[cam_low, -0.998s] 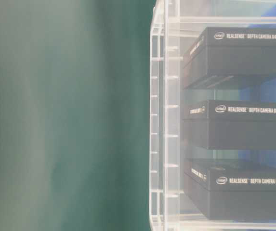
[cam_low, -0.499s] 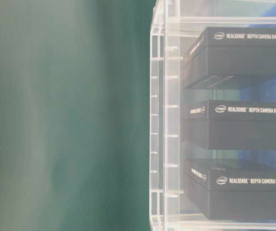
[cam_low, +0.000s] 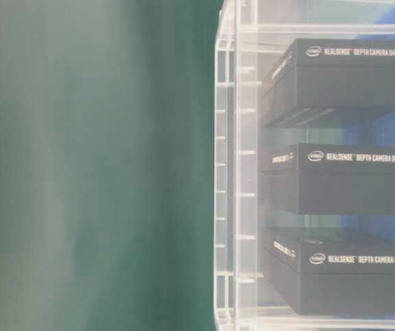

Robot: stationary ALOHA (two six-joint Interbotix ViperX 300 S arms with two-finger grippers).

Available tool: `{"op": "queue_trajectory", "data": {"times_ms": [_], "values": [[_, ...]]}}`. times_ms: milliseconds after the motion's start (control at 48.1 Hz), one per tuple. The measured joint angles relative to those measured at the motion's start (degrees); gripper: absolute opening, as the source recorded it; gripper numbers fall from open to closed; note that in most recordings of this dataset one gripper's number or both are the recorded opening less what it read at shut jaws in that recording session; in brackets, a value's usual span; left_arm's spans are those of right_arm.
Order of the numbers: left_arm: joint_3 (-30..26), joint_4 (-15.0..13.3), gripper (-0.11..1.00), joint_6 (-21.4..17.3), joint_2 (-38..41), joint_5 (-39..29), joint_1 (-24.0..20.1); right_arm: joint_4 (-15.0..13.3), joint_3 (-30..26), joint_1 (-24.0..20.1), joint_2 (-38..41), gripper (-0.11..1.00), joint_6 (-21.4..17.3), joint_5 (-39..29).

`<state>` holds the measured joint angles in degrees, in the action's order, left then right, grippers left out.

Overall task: Take the box out of the case with the right arm.
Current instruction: 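Raise the right gripper and open it above the case, then move the open right gripper over the middle black box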

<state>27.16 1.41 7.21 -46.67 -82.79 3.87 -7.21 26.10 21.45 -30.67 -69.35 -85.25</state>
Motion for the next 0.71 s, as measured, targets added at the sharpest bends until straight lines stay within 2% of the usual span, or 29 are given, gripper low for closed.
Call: {"op": "queue_trajectory", "data": {"times_ms": [291, 707], "values": [[0.0, 0.1, 0.00, 0.0, -0.1, 0.0, 0.0, 0.5, -1.1, -0.8, 3.3, 0.94, -0.5, 0.4], [0.0, 0.0, 0.00, 0.0, -0.2, 0.0, 0.0, 0.7, -8.9, -4.0, 13.4, 0.94, -3.2, 4.0]]}}
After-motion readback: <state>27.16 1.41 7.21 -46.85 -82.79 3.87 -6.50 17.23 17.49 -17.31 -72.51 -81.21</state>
